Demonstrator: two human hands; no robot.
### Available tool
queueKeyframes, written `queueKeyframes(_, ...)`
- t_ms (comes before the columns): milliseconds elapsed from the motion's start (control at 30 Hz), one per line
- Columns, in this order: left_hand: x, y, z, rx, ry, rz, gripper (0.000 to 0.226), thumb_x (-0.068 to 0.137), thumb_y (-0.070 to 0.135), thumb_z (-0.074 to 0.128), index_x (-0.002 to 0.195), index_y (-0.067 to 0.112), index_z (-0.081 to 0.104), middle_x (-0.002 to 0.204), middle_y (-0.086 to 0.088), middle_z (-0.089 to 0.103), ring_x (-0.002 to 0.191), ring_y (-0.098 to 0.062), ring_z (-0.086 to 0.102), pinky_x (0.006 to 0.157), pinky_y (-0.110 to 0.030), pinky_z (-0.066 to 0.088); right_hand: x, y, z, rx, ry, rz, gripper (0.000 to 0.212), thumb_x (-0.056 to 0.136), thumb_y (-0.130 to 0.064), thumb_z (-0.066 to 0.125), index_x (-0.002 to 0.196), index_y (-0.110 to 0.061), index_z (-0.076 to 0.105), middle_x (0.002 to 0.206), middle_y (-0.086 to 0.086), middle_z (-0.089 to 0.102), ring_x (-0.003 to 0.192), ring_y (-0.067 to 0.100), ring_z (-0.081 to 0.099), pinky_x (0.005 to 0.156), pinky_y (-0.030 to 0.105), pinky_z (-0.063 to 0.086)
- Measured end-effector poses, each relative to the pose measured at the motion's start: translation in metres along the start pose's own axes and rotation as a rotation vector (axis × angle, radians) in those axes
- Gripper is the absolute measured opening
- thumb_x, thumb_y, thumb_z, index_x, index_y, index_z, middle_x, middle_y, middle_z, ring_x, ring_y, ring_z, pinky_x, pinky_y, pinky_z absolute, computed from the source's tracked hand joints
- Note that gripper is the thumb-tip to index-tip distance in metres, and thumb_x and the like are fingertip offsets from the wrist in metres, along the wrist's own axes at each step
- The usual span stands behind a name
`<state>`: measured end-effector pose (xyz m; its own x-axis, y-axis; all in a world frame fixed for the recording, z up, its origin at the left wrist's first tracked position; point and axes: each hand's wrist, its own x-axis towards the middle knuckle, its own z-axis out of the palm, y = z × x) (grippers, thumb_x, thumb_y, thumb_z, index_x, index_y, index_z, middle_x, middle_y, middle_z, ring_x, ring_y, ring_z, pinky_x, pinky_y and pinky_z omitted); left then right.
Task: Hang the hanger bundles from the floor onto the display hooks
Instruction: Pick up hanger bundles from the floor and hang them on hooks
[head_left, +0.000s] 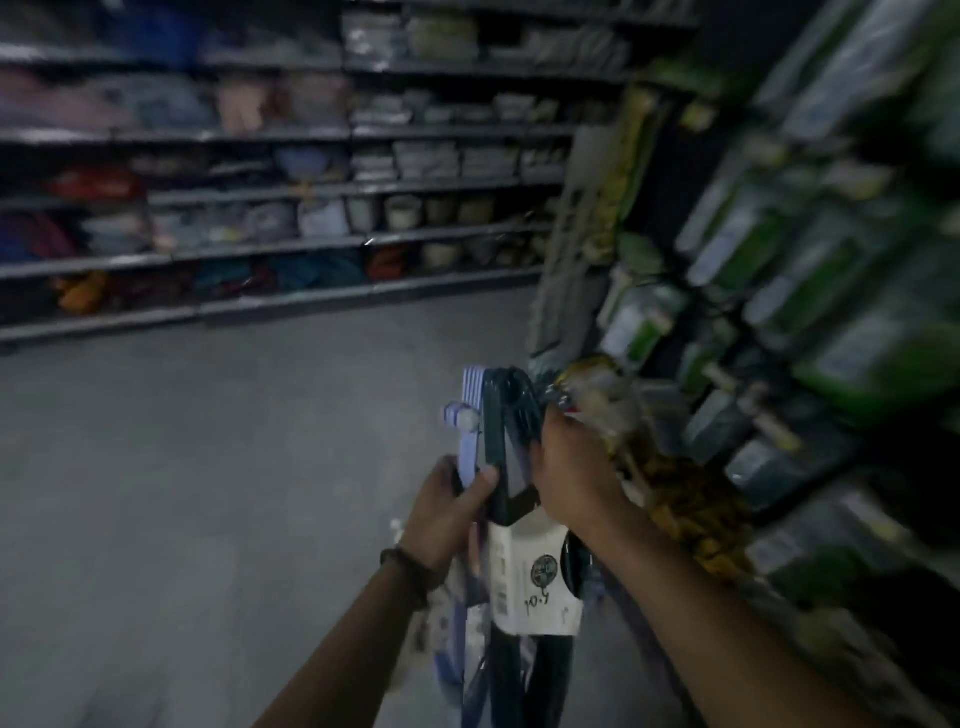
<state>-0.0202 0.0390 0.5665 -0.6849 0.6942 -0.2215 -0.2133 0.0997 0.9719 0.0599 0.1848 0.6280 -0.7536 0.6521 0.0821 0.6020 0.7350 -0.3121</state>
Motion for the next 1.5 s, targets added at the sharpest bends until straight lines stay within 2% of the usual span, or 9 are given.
queueKeyframes(167,-0.017,0.08,0.088,0.087,-0.224,0.236,0.058,0.085,0.067,0.07,0.1,0.011,0.072,0.081,-0.008,0.077,0.07,-0.015,0.075,0.058,-0.031,0.06,-0.078,0.051,-0.122,0.033,0.19,0.187,0.023,0.108,-0.026,0.052,0.124,-0.009,0.047,0.1,0.01,0.069,0.084,0.029,0.068,0.067,0.04,0.055)
queueKeyframes(267,-0.04,0.117,0.149,0.049,-0.472,0.273,0.062,0.08,0.064,0.078,0.119,0.015,0.074,0.104,-0.011,0.078,0.093,-0.028,0.078,0.073,-0.044,0.067,-0.135,0.093,-0.198,0.041,0.281,0.322,0.021,0.109,-0.03,0.052,0.121,-0.014,0.046,0.081,-0.001,0.062,0.066,0.019,0.062,0.049,0.034,0.043)
queueKeyframes(400,-0.088,0.153,0.239,0.245,-0.574,0.538,0.059,0.084,0.077,0.057,0.133,0.046,0.063,0.097,0.007,0.075,0.083,-0.007,0.071,0.072,-0.025,0.055,-0.241,0.142,-0.3,-0.006,0.445,0.457,0.02,0.108,-0.034,0.056,0.116,-0.019,0.046,0.09,0.003,0.068,0.067,0.018,0.063,0.05,0.034,0.046)
queueKeyframes(667,-0.254,0.222,0.433,0.379,-0.754,1.092,0.022,0.105,0.044,0.055,0.084,0.043,0.058,0.068,0.027,0.065,0.061,-0.001,0.062,0.051,-0.012,0.039,-0.48,0.219,-0.436,-0.104,0.668,0.62,0.022,0.103,-0.041,0.063,0.108,-0.021,0.059,0.093,0.0,0.074,0.082,0.025,0.071,0.07,0.045,0.057)
queueKeyframes(867,-0.416,0.257,0.58,0.154,-1.146,1.023,0.042,0.092,0.04,0.075,0.053,0.03,0.065,0.052,0.013,0.067,0.048,0.003,0.065,0.046,-0.009,0.043,-0.671,0.275,-0.537,-0.364,0.865,0.873,0.028,0.103,-0.048,0.059,0.087,-0.027,0.052,0.069,-0.008,0.06,0.059,0.016,0.056,0.049,0.032,0.039)
queueKeyframes(1033,-0.558,0.279,0.677,0.047,-1.57,0.889,0.058,0.057,0.076,0.089,0.078,0.022,0.083,0.07,-0.013,0.073,0.062,-0.029,0.073,0.055,-0.035,0.056,-0.805,0.293,-0.613,-0.541,0.871,0.965,0.027,0.105,-0.044,0.057,0.085,-0.027,0.053,0.074,-0.003,0.066,0.065,0.022,0.065,0.06,0.039,0.054)
queueKeyframes(1200,-0.672,0.298,0.752,0.084,-1.605,1.219,0.04,0.095,0.064,0.06,0.086,0.03,0.079,0.082,-0.004,0.077,0.072,-0.023,0.075,0.07,-0.049,0.062,-0.903,0.312,-0.667,-0.621,0.899,1.091,0.024,0.103,-0.042,0.058,0.087,-0.024,0.056,0.077,0.001,0.069,0.07,0.025,0.071,0.063,0.042,0.06)
queueKeyframes(1367,-0.735,0.308,0.82,-0.017,-1.603,1.288,0.071,0.091,0.065,0.056,0.097,-0.004,0.073,0.089,-0.023,0.073,0.08,-0.043,0.07,0.079,-0.062,0.059,-0.95,0.352,-0.72,-0.71,0.89,1.201,0.027,0.1,-0.041,0.062,0.086,-0.019,0.066,0.075,0.0,0.073,0.068,0.019,0.073,0.06,0.035,0.06)
queueKeyframes(1500,-0.748,0.316,0.875,-0.144,-1.598,1.244,0.061,0.091,0.06,0.062,0.087,0.001,0.075,0.084,-0.018,0.075,0.078,-0.037,0.074,0.077,-0.053,0.062,-0.958,0.391,-0.759,-0.914,0.764,1.328,0.014,0.102,-0.019,0.058,0.089,-0.016,0.061,0.087,0.008,0.07,0.087,0.031,0.075,0.068,0.037,0.059)
